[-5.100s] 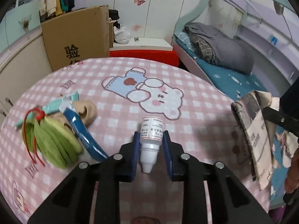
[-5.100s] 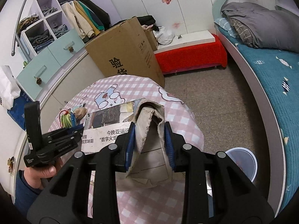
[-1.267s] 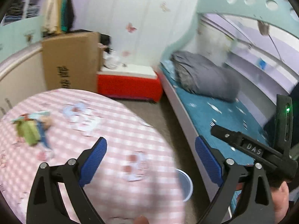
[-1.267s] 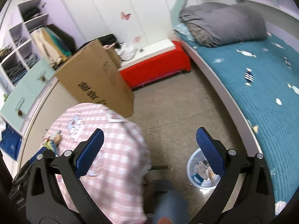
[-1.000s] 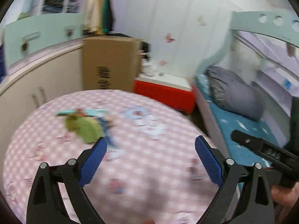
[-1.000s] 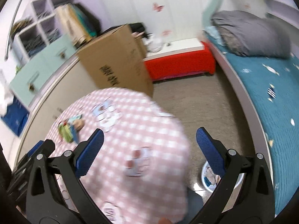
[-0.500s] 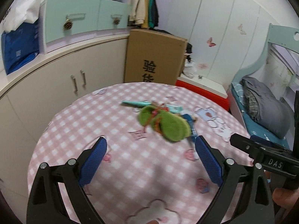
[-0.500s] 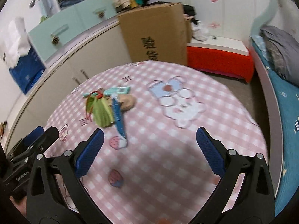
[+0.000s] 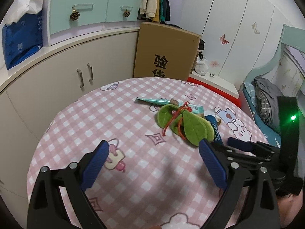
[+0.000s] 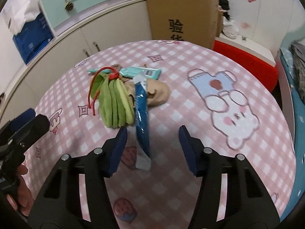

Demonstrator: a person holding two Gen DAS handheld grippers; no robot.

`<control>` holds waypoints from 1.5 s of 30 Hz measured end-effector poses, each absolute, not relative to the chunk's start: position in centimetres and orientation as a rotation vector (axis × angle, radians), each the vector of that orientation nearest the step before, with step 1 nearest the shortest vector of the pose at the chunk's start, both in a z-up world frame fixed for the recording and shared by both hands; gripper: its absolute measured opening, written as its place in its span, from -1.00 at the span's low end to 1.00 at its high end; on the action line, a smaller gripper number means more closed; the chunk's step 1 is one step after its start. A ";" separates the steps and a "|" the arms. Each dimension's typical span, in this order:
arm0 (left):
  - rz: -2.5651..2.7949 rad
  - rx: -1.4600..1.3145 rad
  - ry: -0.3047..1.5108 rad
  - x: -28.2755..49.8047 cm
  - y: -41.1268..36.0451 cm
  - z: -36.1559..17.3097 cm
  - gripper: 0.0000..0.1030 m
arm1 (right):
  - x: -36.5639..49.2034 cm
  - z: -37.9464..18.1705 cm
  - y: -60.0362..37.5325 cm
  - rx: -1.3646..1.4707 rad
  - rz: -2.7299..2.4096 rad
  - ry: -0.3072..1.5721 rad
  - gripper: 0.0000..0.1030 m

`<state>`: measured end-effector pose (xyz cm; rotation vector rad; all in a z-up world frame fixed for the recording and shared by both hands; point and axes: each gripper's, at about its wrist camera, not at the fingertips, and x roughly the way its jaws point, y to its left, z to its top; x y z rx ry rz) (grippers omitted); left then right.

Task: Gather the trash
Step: 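Grasp the blue tube with the right tool, then grasp the green cloth with red string with the left tool while the right holds the tube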

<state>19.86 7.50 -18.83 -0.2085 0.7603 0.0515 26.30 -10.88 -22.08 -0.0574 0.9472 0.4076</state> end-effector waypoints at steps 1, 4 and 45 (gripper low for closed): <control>0.051 -0.204 0.762 20.2 7.3 -18.9 0.81 | 26.5 -22.1 -10.8 -0.068 0.407 0.932 -0.35; 0.037 -0.174 0.766 21.5 6.0 -18.8 0.81 | 26.7 -22.0 -11.6 -0.025 0.423 0.926 -0.65; -0.220 -0.195 0.686 15.2 3.0 -16.2 -0.66 | 17.2 -16.7 -23.7 0.198 0.345 0.770 -0.75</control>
